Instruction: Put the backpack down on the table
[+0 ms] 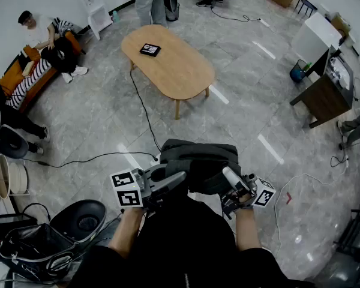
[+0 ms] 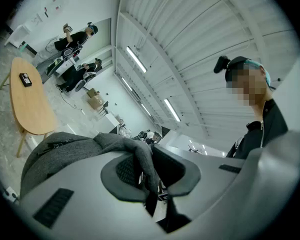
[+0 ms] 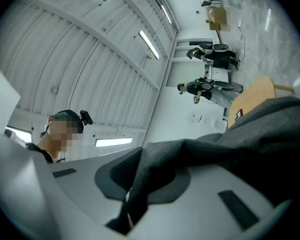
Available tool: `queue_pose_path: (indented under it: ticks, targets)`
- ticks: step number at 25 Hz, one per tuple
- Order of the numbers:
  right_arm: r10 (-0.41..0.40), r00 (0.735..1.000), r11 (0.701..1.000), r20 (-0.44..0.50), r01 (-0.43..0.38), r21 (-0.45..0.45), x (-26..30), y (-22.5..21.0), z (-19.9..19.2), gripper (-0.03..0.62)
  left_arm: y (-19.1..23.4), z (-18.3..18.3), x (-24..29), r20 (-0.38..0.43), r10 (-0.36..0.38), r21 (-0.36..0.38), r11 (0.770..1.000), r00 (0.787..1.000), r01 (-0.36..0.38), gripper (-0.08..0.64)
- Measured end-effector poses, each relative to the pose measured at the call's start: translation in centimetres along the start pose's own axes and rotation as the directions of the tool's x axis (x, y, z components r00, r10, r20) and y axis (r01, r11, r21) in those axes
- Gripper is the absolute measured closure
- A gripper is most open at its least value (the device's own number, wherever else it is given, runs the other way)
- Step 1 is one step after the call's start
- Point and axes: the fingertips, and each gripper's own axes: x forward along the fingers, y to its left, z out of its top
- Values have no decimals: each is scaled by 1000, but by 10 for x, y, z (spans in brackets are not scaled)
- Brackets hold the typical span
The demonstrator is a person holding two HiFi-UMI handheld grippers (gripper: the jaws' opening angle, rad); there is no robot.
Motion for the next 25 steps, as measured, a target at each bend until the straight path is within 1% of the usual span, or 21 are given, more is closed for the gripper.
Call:
queue_pose_path:
  ticks: [4, 8, 12, 16, 25]
  targets:
    - [-1, 1000, 1000, -2, 1, 0, -6, -2, -2, 554, 1, -6, 1, 1, 6, 6, 1000, 1000, -6, 505]
    - [-12, 1000, 1000, -6, 12, 12, 2, -3, 3, 552, 2, 1, 0, -1, 9, 5, 1000, 1000, -9, 506]
    - [-6, 1000, 999, -1, 6, 36, 4, -7, 3, 551, 4, 4, -1, -4, 18, 2, 1000, 1000, -18, 505]
    - [-9, 1000, 998, -3, 9, 60, 1, -10, 2, 551, 6, 2, -1, -1, 26, -8, 1000, 1000, -26, 505]
    - [-9, 1000, 997, -3, 9, 81, -2, -17, 5, 551, 15, -2, 3, -6, 33, -31, 999, 999, -33, 505]
